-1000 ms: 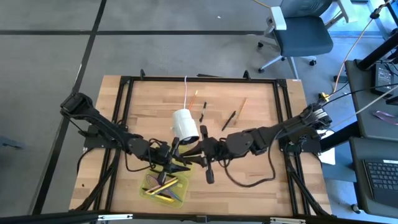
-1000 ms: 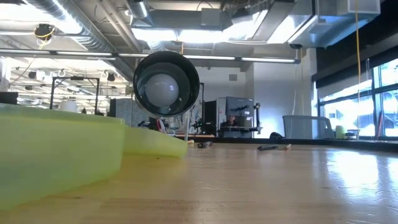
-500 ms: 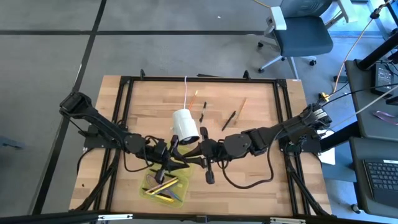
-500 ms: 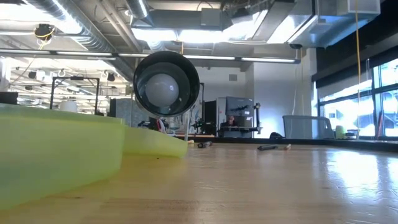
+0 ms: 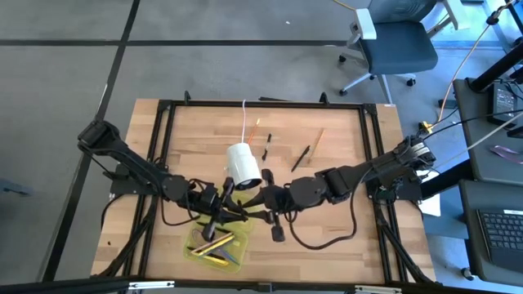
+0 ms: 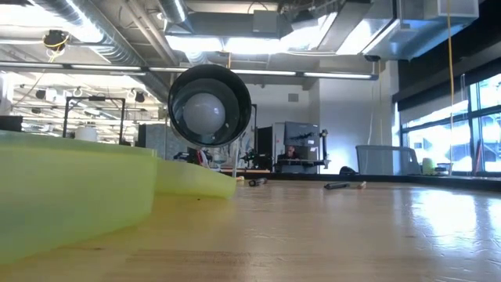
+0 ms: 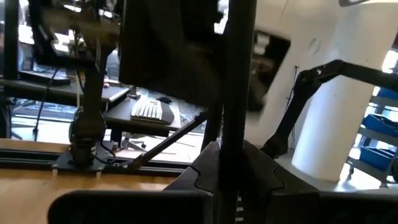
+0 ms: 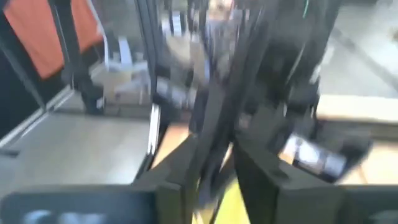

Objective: Pick & place school supplies into a supply box
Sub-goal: Put the black pen into the supply box

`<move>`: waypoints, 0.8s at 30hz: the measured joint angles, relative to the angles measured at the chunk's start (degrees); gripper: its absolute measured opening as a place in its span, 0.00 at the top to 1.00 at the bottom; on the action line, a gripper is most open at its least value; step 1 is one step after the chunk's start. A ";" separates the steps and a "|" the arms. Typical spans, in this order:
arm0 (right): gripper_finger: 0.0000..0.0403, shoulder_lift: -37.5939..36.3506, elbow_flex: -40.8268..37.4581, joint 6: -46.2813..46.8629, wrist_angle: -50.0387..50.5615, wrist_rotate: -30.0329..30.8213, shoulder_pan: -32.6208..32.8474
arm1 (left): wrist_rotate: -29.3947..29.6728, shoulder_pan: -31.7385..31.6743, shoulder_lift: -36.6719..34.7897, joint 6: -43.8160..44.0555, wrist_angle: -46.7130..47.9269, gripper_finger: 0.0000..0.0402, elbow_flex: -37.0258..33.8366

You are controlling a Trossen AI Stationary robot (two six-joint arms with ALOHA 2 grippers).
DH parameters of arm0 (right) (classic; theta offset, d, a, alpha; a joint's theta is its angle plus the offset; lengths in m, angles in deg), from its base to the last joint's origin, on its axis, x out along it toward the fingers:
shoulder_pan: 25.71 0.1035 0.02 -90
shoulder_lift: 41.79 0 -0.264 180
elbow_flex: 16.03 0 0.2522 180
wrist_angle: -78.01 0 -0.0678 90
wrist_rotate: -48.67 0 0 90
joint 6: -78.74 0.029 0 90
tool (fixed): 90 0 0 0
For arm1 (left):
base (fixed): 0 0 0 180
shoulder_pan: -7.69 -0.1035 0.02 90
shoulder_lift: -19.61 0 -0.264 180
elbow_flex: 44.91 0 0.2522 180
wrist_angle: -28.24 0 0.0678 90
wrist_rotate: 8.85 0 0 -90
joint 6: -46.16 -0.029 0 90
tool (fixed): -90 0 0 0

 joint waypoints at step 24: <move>0.50 -7.32 -0.03 30.41 52.28 15.62 -2.25 | -11.47 5.64 -0.32 25.90 81.61 0.94 17.62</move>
